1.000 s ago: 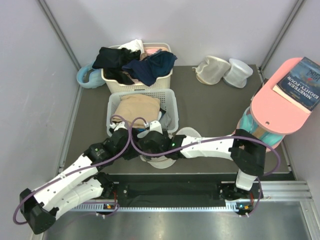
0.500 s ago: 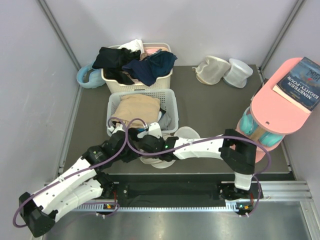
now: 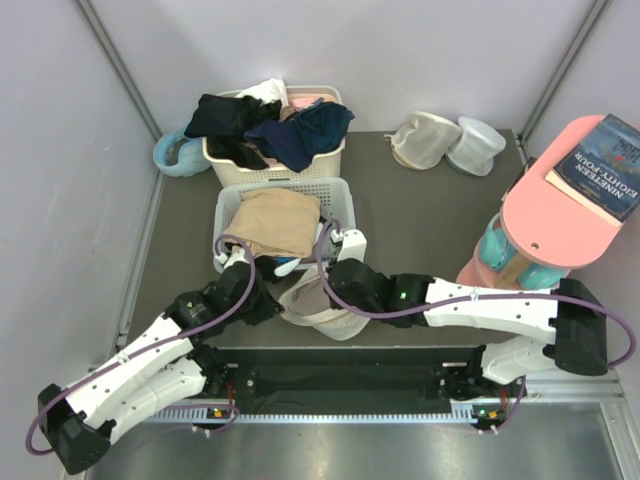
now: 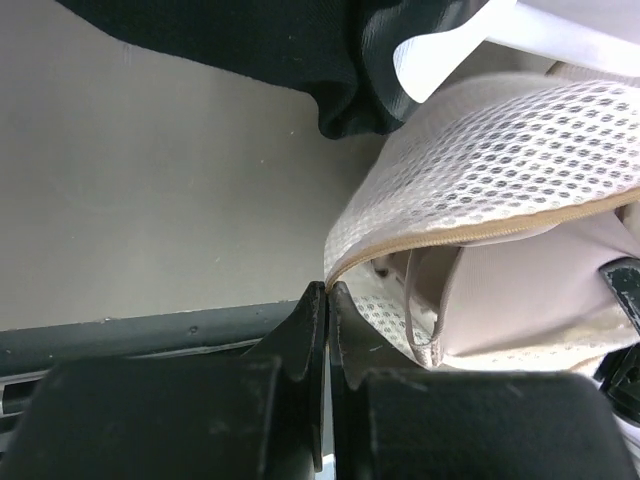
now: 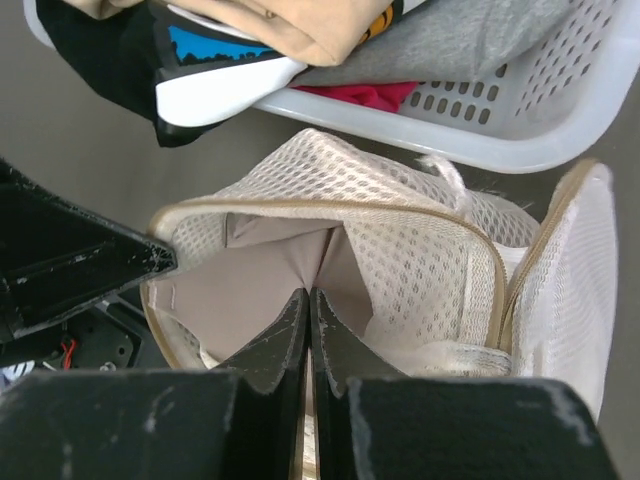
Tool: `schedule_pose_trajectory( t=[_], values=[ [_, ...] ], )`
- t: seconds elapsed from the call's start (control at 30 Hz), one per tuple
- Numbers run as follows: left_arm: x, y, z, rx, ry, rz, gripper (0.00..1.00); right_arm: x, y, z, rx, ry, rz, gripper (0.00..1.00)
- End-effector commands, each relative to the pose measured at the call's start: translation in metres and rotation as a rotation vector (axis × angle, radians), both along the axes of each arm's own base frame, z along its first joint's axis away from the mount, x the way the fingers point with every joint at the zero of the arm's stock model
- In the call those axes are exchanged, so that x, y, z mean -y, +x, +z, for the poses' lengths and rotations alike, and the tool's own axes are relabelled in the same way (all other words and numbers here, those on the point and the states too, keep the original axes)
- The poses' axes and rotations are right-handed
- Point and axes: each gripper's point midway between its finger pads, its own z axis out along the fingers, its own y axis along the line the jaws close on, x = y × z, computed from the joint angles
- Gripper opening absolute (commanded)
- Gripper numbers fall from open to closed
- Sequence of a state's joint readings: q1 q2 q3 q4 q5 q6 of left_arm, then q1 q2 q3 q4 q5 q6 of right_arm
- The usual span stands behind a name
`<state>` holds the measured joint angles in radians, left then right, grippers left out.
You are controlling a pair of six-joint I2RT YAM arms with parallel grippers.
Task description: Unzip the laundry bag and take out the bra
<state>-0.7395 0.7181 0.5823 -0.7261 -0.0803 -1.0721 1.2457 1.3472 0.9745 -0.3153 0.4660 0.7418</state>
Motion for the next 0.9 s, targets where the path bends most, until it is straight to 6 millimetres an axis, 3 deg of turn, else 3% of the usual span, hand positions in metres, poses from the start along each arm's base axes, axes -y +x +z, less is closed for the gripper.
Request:
schedule_pose_trajectory(
  t=[0.0,0.03,0.2,0.43,0.53,0.7,0.87],
  values=[
    [0.002,0.009,0.009,0.034,0.0,0.012,0.0,-0.011,0.001,0.023,0.024,0.082,0.043,0.0],
    [0.003,0.01,0.009,0.037,0.001,0.011,0.0,-0.015,0.0,0.04,0.046,0.143,0.057,0.0],
    [0.017,0.024,0.019,0.079,-0.018,-0.021,0.0,-0.033,-0.022,0.039,0.017,0.304,0.288,0.0],
    [0.048,0.04,0.034,0.109,-0.058,-0.124,0.0,-0.058,-0.044,-0.009,-0.104,0.272,0.433,0.0],
    [0.055,0.044,0.042,0.139,-0.091,-0.13,0.0,-0.068,-0.048,-0.02,-0.131,0.279,0.459,0.0],
    [0.046,0.041,0.034,0.14,-0.078,-0.102,0.0,-0.083,-0.048,-0.002,-0.108,0.322,0.505,0.0],
    [0.035,0.043,0.026,0.141,-0.038,-0.069,0.0,-0.073,-0.049,0.039,-0.046,0.406,0.503,0.0]
  ],
)
